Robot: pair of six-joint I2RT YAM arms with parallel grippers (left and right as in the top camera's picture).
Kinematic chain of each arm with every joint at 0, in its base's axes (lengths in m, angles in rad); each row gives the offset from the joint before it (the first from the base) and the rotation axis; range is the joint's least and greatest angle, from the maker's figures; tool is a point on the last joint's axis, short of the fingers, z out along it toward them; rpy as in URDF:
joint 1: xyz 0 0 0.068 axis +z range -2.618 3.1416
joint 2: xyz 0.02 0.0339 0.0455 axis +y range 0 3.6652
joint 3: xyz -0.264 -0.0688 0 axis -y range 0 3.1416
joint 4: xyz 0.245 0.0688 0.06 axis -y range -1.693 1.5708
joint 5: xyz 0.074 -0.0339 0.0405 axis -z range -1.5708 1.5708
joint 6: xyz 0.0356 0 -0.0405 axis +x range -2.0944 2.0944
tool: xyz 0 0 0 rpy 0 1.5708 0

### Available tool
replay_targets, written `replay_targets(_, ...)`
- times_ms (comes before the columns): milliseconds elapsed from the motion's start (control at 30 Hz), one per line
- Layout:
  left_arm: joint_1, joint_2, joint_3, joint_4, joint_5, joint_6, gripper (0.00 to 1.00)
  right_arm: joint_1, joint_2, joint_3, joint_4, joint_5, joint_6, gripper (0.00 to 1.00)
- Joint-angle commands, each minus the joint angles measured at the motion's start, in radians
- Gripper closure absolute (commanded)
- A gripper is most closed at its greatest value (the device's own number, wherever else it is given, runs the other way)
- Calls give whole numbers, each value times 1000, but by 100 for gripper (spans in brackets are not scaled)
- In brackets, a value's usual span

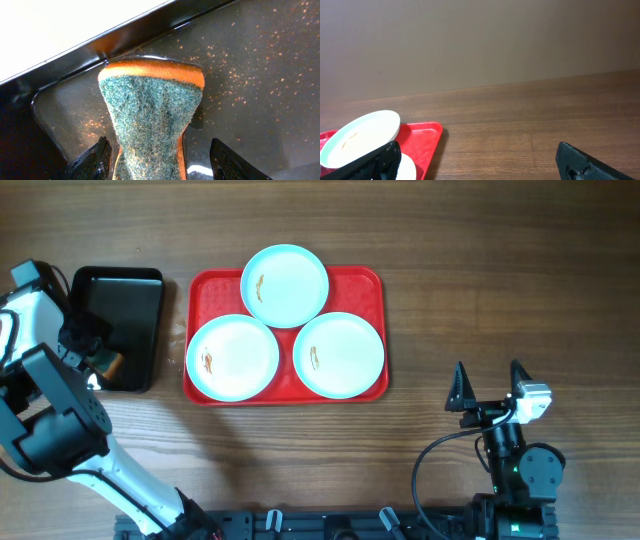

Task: Clean dirty plates on tray and stack at the side
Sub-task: 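Grasp the green-and-orange sponge with the left gripper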

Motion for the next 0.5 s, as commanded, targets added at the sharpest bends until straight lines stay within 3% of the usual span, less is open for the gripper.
replay_targets(0, 5, -3, -36, 26, 0, 2, 38, -2, 2, -1, 4, 5, -14, 0)
replay_targets(133, 10, -3, -51, 45, 0, 2, 35, -2, 2, -1, 4, 5, -13, 0)
replay_targets(200, 14, -3, -51, 46, 0, 2, 39, -2, 2, -1, 4, 5, -14, 0)
replay_targets(233, 16, -3, -51, 46, -12, 1, 56, -2, 2, -1, 4, 5, -13, 0)
replay_targets(267, 16, -3, -51, 45, -32, 1, 62, -2, 2, -1, 4, 5, -14, 0)
replay_targets(333, 16, -5, -50, 41, -82, 1, 65, -2, 2, -1, 4, 5, -13, 0)
replay_targets(433, 16, -29, -50, 34, -96, -3, 96, -2, 2, -1, 4, 5, -14, 0)
replay_targets(467, 16, -40, -50, 33, -96, -3, 96, -2, 2, -1, 4, 5, -13, 0)
